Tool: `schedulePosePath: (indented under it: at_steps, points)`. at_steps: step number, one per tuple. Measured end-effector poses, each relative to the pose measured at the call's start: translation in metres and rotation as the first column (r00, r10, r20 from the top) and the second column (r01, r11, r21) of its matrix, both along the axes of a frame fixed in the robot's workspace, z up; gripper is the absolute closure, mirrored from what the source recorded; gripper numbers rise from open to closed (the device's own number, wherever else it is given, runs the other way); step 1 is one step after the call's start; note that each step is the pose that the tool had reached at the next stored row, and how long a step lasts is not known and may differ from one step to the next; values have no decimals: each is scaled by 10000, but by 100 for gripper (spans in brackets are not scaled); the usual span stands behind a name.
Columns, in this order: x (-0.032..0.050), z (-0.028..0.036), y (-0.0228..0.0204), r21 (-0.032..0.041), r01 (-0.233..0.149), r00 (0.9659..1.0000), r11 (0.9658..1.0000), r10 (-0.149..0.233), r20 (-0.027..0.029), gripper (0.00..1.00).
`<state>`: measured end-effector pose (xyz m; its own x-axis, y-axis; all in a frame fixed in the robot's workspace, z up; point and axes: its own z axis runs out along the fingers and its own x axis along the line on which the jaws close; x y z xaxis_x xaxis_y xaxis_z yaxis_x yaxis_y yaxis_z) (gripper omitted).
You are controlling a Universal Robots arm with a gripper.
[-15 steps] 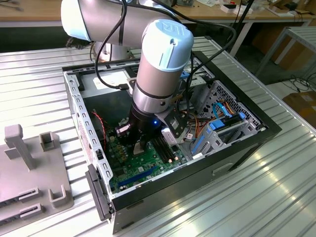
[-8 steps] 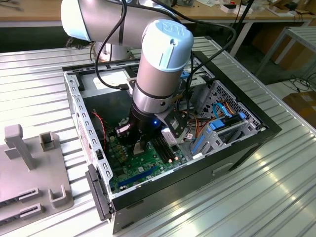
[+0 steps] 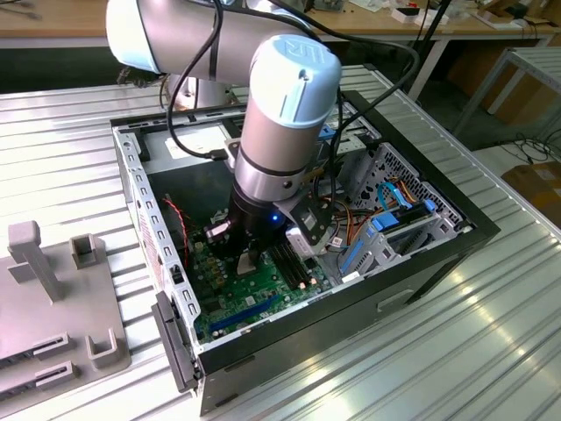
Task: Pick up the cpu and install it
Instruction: 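Place the cpu into insertion slot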
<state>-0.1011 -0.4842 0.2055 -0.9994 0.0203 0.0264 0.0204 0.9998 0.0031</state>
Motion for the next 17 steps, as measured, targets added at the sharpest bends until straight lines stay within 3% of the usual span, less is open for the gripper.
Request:
schedulePosePath:
  at_steps: [6,17]
  points:
    - [-4,0,0,1,-67,10000,10000,67,59,61]
    - [-8,-11,0,12,-259,9996,9997,259,76,61]
